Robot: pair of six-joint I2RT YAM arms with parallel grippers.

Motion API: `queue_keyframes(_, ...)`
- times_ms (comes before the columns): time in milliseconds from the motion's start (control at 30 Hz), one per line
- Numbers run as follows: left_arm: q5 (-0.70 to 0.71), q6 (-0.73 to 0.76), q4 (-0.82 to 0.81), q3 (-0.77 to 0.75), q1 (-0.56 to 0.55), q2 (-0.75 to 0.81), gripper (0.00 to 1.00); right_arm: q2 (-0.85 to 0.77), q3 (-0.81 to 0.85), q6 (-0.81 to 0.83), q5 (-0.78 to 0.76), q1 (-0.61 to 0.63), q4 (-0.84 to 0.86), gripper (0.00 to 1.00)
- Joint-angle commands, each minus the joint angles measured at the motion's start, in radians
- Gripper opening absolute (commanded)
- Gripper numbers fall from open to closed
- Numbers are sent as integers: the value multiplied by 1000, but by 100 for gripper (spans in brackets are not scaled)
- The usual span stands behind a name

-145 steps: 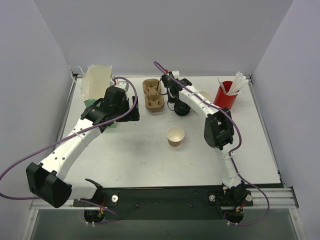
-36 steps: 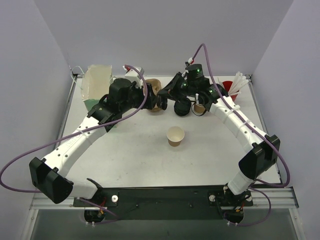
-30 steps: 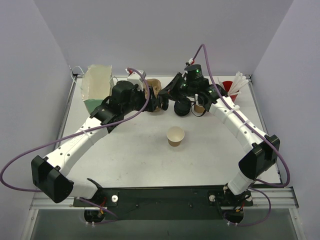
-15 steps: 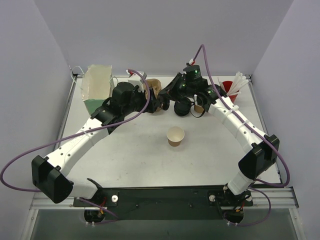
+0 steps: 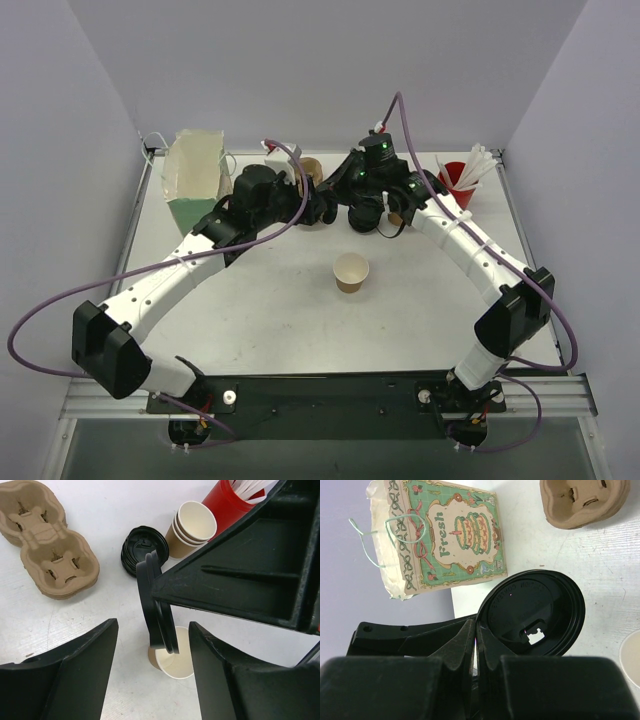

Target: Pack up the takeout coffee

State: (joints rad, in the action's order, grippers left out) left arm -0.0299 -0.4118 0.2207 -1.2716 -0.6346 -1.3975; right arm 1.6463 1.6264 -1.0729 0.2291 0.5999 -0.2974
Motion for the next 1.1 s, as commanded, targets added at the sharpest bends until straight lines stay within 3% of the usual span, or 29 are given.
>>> queue_keyframes(0,22,5,-58,-23,-16,-11,68,3,36,-13,-33,12,0,0)
queue_keyframes(200,74,2,-70,-12,-22,-20,64,1,38,-21,-34,15,3,0)
queue_keyframes(733,136,-10,-72,-9,-37,-29,35,-2,43,-15,-24,18,12,0)
queue_keyframes(800,137,-12,-67,-15,-37,-26,34,-3,43,-1,-25,18,12,7)
queue_keyframes(833,139,-15,-60,-18,-37,-26,34,-5,43,5,-28,18,12,16)
queue_keyframes(933,146,-27,-26,-38,-36,-29,34,-16,39,40,-50,17,12,31)
queue_keyframes(1067,153,-50,26,-80,-31,-37,34,-52,21,91,-88,15,12,39)
